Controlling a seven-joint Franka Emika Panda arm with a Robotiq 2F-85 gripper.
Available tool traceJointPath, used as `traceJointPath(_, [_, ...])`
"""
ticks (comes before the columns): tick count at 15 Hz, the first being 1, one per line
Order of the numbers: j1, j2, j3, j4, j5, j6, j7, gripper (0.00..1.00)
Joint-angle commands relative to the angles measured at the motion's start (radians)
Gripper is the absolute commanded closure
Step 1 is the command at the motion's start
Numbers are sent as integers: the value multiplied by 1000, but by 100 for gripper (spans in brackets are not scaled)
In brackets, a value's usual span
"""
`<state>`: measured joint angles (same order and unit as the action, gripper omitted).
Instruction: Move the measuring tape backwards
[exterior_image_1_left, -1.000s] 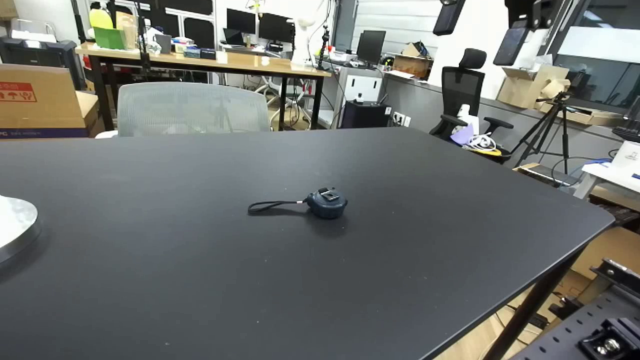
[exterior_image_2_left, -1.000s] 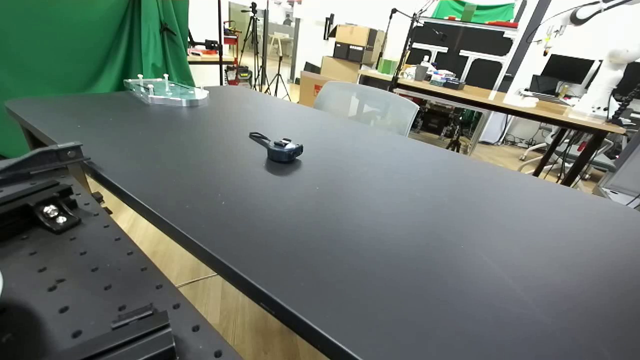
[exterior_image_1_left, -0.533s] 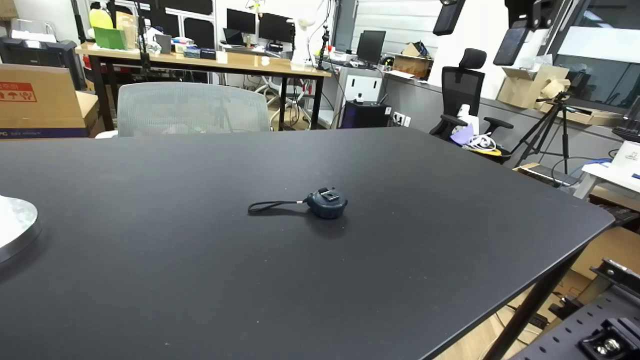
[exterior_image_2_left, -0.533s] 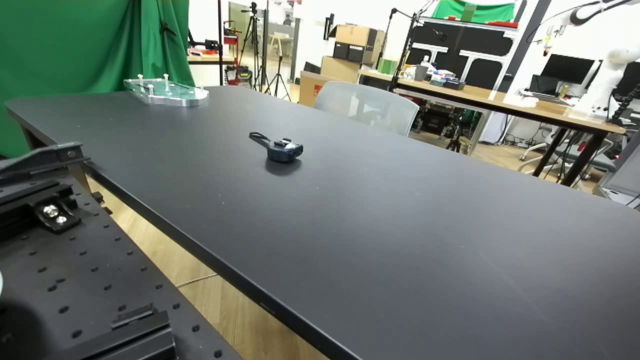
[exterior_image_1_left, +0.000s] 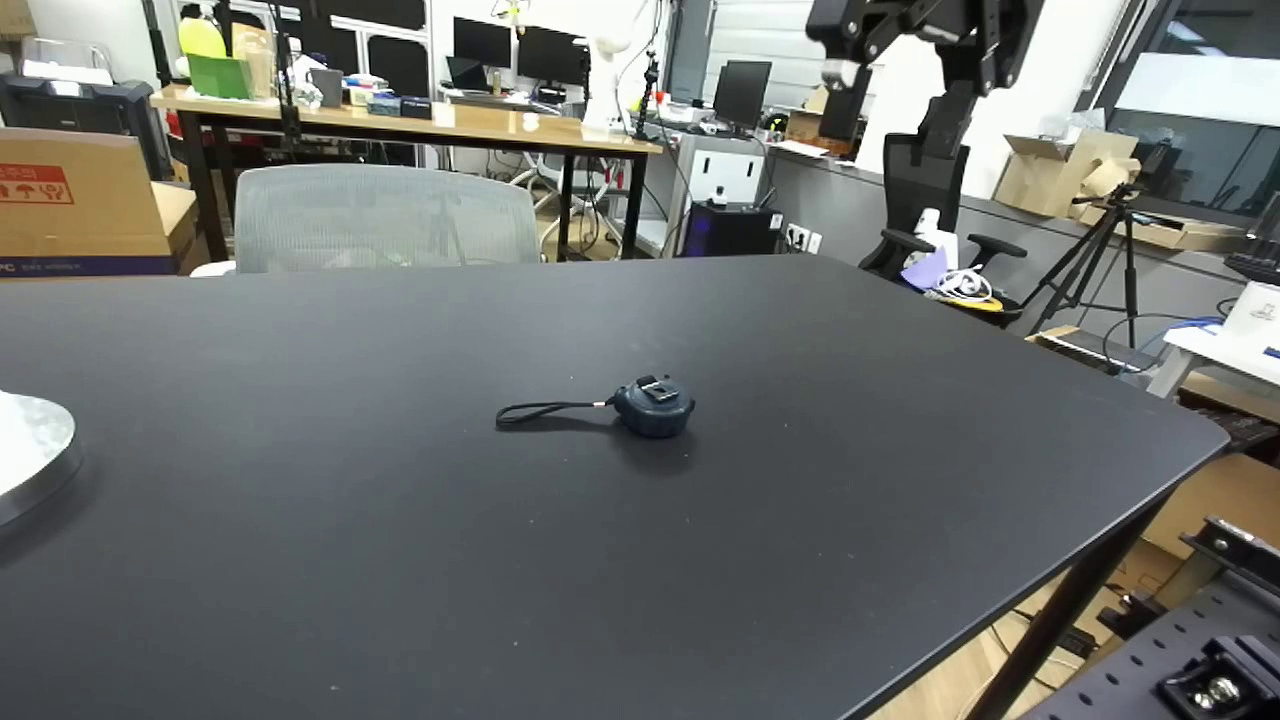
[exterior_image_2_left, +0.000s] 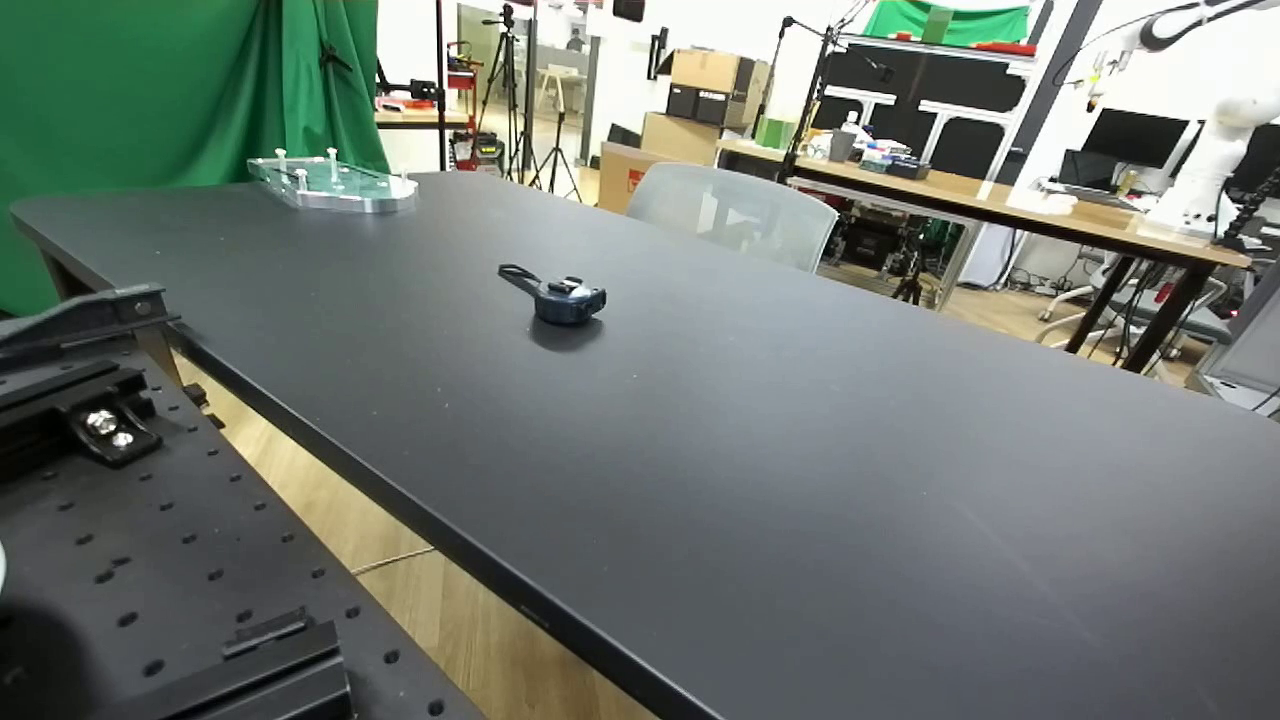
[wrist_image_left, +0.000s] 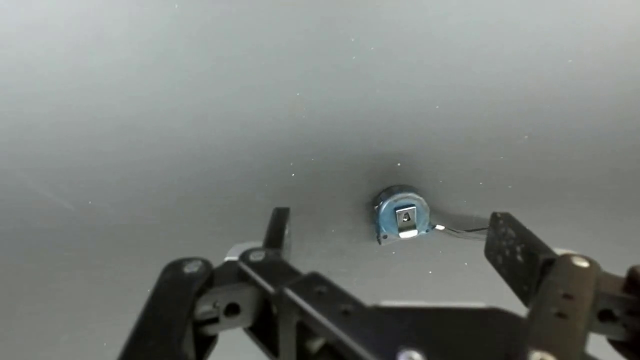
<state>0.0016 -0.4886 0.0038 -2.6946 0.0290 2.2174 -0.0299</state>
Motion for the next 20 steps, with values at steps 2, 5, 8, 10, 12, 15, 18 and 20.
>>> traceJointPath(2, [4,203,62,62,-122,154,15,0])
traceJointPath(5, [10,332,83,98,-158,268,39,0])
traceJointPath(8, [28,444,85,143,-146,331,27,0])
traceJointPath(10, [39,494,82,175,-129,333,20,0])
traceJointPath(12, [42,468,75,139,-129,345,4,0])
traceJointPath(15, [45,499,75,162,-128,345,4,0])
traceJointPath(18, [49,546,77,171,-161,370,25,0])
traceJointPath(20, [59,592,80,179,-170,407,27,0])
